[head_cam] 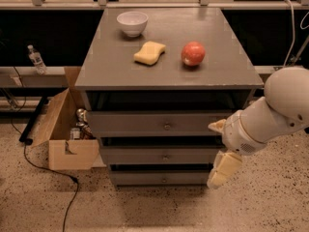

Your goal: Open bottom drawer

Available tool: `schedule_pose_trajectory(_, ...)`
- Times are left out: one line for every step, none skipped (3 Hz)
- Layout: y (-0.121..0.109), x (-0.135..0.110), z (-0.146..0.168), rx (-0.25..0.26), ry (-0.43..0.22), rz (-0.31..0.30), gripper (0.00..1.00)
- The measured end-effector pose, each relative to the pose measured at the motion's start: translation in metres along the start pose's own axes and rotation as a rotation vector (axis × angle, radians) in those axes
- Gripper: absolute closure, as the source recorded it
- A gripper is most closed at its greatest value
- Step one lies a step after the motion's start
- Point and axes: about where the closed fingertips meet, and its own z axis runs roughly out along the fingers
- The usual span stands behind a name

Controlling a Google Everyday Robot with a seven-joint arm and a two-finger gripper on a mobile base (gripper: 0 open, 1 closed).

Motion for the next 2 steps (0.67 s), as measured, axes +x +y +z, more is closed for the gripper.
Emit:
schedule_pose_trajectory(0.001,0.001,0.003,-0.006,0.001,-0.006,0.0)
schedule_pose_trajectory(0.002,0.024,0.078,-0.056,-0.013,-0.053,0.0)
